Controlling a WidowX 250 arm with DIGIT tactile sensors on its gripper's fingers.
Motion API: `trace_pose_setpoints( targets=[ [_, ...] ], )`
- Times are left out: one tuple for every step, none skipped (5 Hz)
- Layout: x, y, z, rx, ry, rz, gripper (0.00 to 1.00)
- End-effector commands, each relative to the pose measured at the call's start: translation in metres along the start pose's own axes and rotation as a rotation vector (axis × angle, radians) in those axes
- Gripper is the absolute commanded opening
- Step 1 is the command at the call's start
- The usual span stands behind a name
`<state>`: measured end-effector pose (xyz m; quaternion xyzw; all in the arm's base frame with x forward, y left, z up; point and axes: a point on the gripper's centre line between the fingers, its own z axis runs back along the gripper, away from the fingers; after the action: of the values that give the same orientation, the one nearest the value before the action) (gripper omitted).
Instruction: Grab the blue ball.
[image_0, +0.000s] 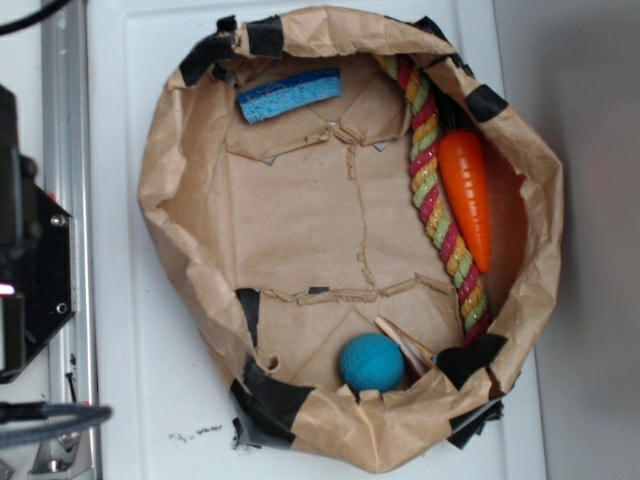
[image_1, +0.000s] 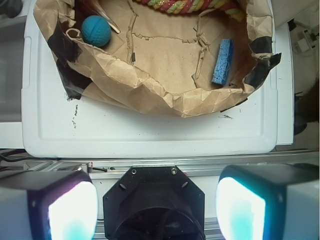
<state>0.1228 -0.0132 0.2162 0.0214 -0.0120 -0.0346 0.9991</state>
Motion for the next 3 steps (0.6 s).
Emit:
trace_pose_setpoints(
  targets=[
    [0.002,0.000,0.004,0.002,-0.010,-0.007,1.00],
    [0.052,0.005,-0.005,-0.135,0.014,0.248,1.00],
    [0.099,0.016,-0.009,-0.200,-0.016,0.455,1.00]
  ],
)
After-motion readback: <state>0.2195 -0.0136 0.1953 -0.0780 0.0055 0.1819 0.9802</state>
